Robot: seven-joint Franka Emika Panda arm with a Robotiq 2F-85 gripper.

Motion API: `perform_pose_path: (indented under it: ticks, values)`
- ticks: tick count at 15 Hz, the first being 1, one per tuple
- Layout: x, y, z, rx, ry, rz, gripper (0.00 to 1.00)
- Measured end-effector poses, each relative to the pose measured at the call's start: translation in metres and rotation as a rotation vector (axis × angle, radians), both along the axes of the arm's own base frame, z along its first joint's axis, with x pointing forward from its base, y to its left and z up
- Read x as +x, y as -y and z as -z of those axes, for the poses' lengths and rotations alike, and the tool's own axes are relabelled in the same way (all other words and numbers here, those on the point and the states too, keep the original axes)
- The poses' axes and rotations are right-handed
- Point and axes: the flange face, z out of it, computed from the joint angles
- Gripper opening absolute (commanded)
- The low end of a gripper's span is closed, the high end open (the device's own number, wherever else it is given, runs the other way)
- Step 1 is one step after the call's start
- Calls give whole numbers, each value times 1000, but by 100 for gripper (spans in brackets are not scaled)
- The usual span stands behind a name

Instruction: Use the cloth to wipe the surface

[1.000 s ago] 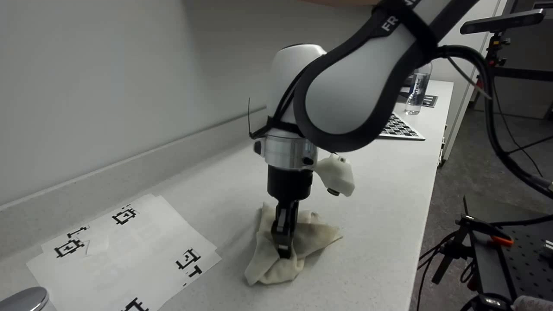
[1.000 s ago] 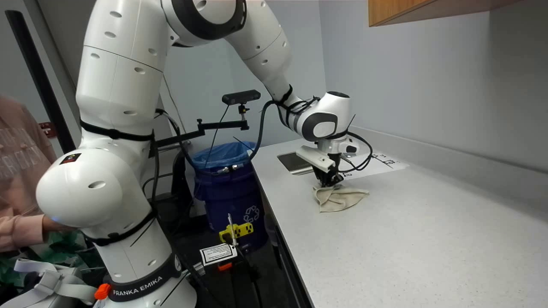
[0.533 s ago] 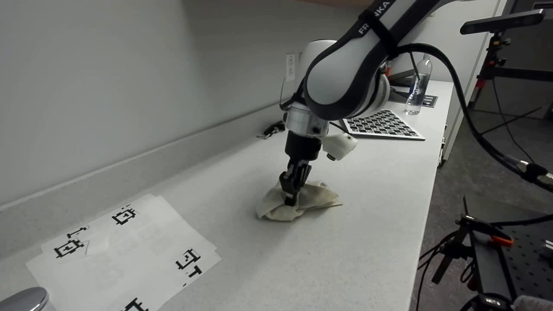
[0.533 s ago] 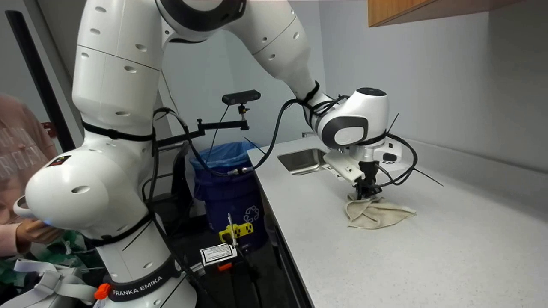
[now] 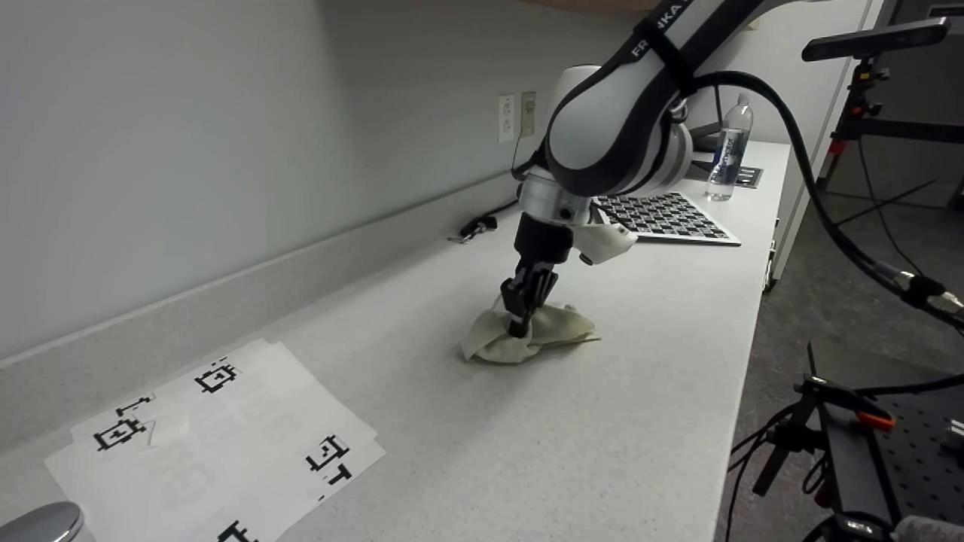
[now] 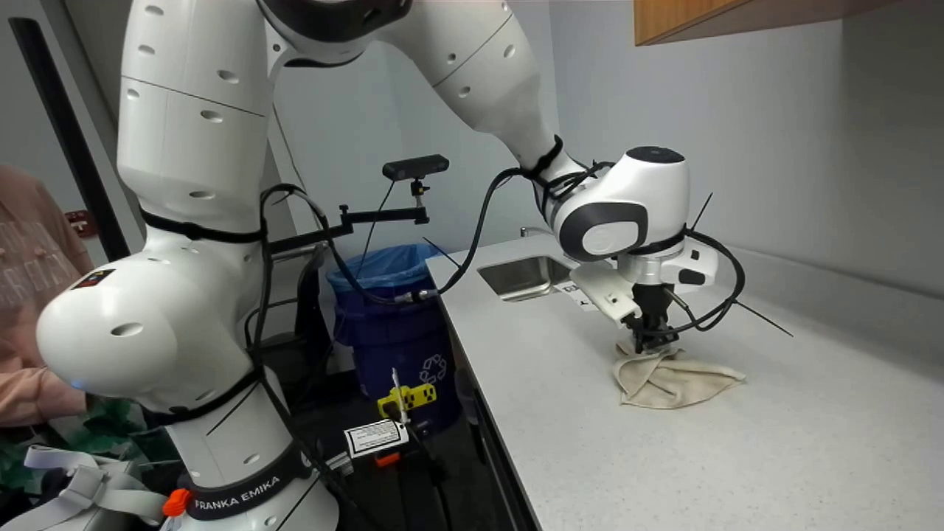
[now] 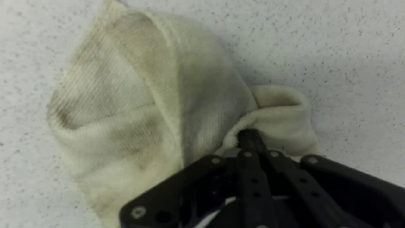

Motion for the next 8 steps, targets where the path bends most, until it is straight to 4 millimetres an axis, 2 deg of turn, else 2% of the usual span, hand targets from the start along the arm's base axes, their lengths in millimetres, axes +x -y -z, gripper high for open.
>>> perform_pose_path:
  ticks: [4,8]
  values:
    - [-4,-36,9,18,-18,-56,0]
    - [-11,-97,10,46,-41,-161,0]
